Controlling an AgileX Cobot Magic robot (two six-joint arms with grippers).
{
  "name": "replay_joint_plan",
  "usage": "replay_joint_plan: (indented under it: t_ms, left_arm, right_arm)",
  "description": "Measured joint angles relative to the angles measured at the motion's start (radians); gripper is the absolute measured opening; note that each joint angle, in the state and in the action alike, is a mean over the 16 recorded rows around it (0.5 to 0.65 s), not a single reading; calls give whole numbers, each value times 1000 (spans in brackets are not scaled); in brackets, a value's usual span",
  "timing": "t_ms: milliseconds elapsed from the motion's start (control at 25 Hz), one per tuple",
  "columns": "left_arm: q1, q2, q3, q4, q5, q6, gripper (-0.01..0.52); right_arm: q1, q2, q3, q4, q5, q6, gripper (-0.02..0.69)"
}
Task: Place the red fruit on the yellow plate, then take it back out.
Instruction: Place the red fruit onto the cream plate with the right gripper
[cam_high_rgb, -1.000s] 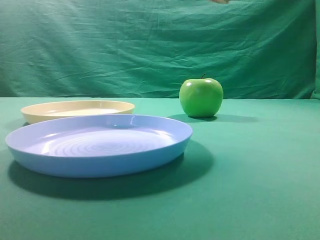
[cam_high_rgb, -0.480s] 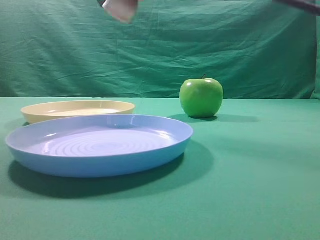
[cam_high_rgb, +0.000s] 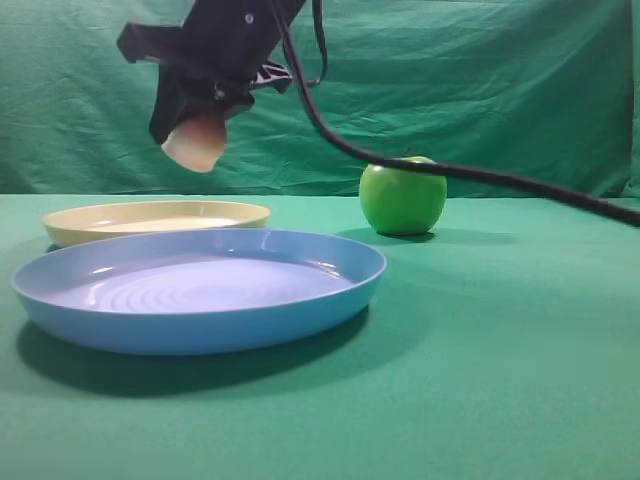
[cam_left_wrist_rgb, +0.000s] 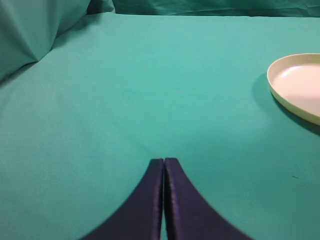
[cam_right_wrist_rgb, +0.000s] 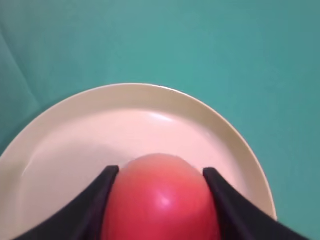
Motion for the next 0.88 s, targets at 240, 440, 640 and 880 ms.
replay_joint_plan:
  t_ms: [240,440,640,880]
  left_arm:
    - [0,0,0,0,0,0,0]
    - [0,0,0,0,0,0,0]
    - [0,0,0,0,0,0,0]
    - [0,0,0,0,0,0,0]
  right_arm:
    - [-1,8,0,4,-2,-2,583]
    - [-7,-25,-2,0,46,-2,639]
    - [-29,-93,-5,-16,136,0,533]
    - [-72,-204,-9,-38,275,25,292]
